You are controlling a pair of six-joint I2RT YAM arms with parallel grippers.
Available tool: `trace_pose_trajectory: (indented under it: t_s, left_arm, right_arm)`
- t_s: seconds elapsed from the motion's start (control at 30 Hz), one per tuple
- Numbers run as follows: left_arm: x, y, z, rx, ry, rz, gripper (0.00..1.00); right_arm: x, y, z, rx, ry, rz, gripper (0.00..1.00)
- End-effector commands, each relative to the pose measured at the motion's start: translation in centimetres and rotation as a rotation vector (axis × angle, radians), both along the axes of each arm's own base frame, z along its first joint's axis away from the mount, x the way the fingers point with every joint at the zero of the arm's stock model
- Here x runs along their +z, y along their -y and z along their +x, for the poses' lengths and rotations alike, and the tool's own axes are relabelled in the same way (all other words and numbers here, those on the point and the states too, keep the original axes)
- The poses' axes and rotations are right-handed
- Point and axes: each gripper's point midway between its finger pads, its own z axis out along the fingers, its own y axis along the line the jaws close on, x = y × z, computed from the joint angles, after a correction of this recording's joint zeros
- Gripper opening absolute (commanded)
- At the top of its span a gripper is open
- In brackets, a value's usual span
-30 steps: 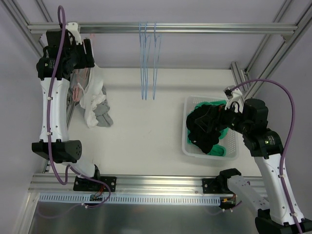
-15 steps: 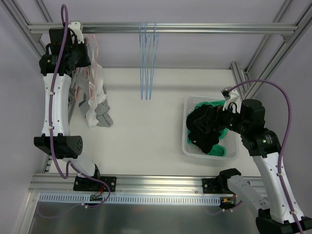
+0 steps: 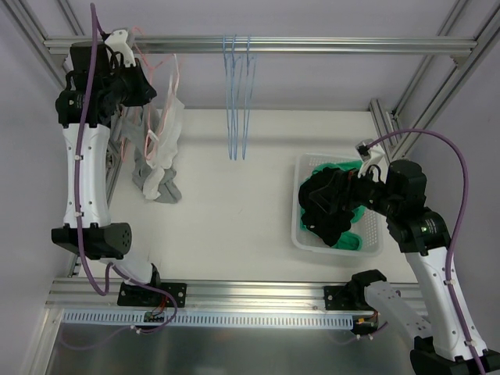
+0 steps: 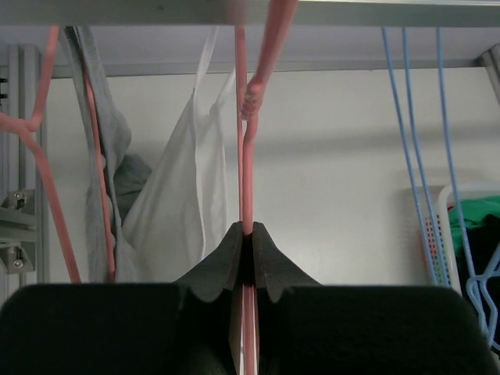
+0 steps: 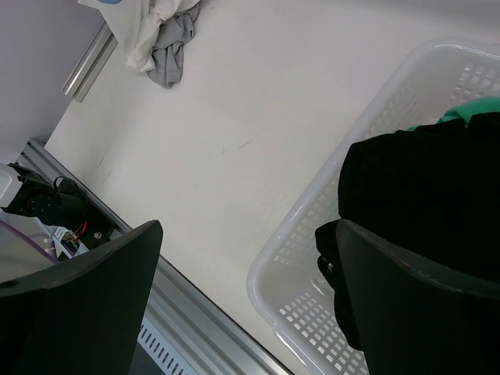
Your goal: Remove the tank top from the hanger
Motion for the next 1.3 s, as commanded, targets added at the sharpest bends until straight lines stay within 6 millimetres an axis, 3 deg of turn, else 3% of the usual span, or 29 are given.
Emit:
trace_pose_trajectory:
  t_s: [0.0,0.2,0.3,0.33,0.43,0.5,0.6,0.63,0.7,0.73,0.77,0.8,0.83,0.87,0.97,1.07,1.2,1.27]
  left_arm:
    - [5.0,2.0,-3.1,-0.065,0.13,-0.068,0.0]
    - [6.1,2.6,-4.6,-0.083,0.171,-0.086,0.0]
    - [5.5,3.0,-6.0,-0.095,0.155,-0.1,0.0]
    - [3.9,3.1,-6.2,-0.097,0.115,-0.105,0.0]
    - [3.0,4.3,-9.3,-0.136,0.105,-0.11,0.0]
    - [0.7,5.4,-12.3,-0.167,0.067,-0.116,0.0]
    - [-2.9,6.0,-16.3,-0.184,0.027,-0.106,0.0]
    - [-6.2,6.7,-17.2,-0.202,-0.045,-0.092,0.0]
    - [-7.8,7.0,-20.0,-0.219,-0.044,-0.102,0.0]
    - [-10.8,7.1,-21.5,-0.229,-0.091,-0.101,0.0]
    - [-12.2,7.4,-22.3,-0.24,-0.122,-0.118,0.0]
    - [-13.8,7.6,-23.1,-0.258,-0.152,-0.126,0.0]
    - [-17.2,7.8,-24.0,-0.265,-0.236,-0.13,0.0]
    - [-17.9,8.3,-25.0,-0.296,-0.242,-0.154,0.0]
    - [-18.5,10.3,-28.3,-0.425,-0.309,-0.249,0.0]
    - [-18.4,9.8,-29.3,-0.42,-0.282,-0.239,0.0]
    - [-17.9,11.7,-31.6,-0.562,-0.339,-0.337,0.0]
    - [-18.1,11.8,-31.9,-0.568,-0.343,-0.341,0.0]
  right_arm:
    - [1.4,-0.7,-0.1,0.029,0.048,0.044,0.99]
    - [1.6,-0.8,-0.3,0.04,0.057,0.051,0.99]
    - [1.8,-1.2,-0.5,0.06,0.063,0.066,1.0]
    - [1.8,-1.6,-0.8,0.089,0.057,0.081,1.0]
    - [2.7,-3.3,-1.8,0.207,0.086,0.153,0.99]
    - [3.5,-4.5,-2.9,0.29,0.086,0.215,0.99]
    - [4.5,-6.8,-4.5,0.424,0.12,0.265,1.0]
    - [4.7,-7.4,-4.5,0.434,0.14,0.263,0.99]
    - [3.9,-9.4,-5.3,0.505,0.146,0.242,0.99]
    - [3.5,-10.0,-4.8,0.481,0.157,0.231,0.98]
    - [1.9,-11.1,-5.5,0.511,0.133,0.221,0.97]
    - [2.3,-11.8,-5.2,0.503,0.164,0.247,0.96]
    - [1.8,-12.3,-4.4,0.456,0.174,0.253,0.95]
    - [1.5,-13.2,-5.0,0.469,0.173,0.273,0.95]
    - [-1.3,-15.4,-4.3,0.434,0.156,0.27,0.9]
    - [-3.9,-16.8,-2.9,0.364,0.134,0.205,0.87]
    - [-5.9,-18.0,-0.7,0.286,0.12,0.166,0.83]
    - [-7.0,-18.5,0.5,0.25,0.102,0.133,0.78]
